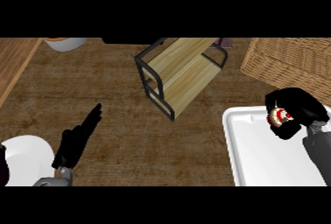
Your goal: Pick the cupcake from the tray and place it in the tiered shelf
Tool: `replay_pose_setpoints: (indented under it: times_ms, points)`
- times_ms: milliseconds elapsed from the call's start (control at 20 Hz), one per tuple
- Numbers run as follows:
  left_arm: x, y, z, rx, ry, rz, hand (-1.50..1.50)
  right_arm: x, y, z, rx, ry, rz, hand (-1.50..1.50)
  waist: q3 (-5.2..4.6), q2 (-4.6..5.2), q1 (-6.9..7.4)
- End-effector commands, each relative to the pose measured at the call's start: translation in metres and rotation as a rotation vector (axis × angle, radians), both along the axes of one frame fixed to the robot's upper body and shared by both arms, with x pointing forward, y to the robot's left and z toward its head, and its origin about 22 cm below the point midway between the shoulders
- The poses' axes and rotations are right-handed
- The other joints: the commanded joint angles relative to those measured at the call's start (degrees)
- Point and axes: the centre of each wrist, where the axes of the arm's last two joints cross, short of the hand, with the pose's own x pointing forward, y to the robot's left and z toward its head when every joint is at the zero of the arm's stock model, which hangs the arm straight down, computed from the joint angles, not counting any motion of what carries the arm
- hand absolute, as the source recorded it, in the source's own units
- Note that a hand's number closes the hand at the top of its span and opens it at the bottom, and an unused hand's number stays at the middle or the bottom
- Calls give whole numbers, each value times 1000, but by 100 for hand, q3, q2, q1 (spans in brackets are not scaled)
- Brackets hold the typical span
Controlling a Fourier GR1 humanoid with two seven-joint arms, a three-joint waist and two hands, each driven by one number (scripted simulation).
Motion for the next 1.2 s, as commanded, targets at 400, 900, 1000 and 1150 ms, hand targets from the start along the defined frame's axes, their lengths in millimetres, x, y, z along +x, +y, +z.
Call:
replay_pose_setpoints:
  times_ms: [400,900,1000,1150]
  points:
    - [4,3,3,-2,15,9,0,35,-22,117,339,-329,256,150,-9,-34,-152]
    - [-11,-5,-7,10,8,11,0,71,9,195,534,-413,200,150,-10,-18,-66]
    - [-6,9,-4,6,10,1,0,78,23,225,516,-421,189,150,-12,-15,-52]
    - [10,5,2,9,-10,6,0,103,61,217,500,-472,157,150,-12,18,10]
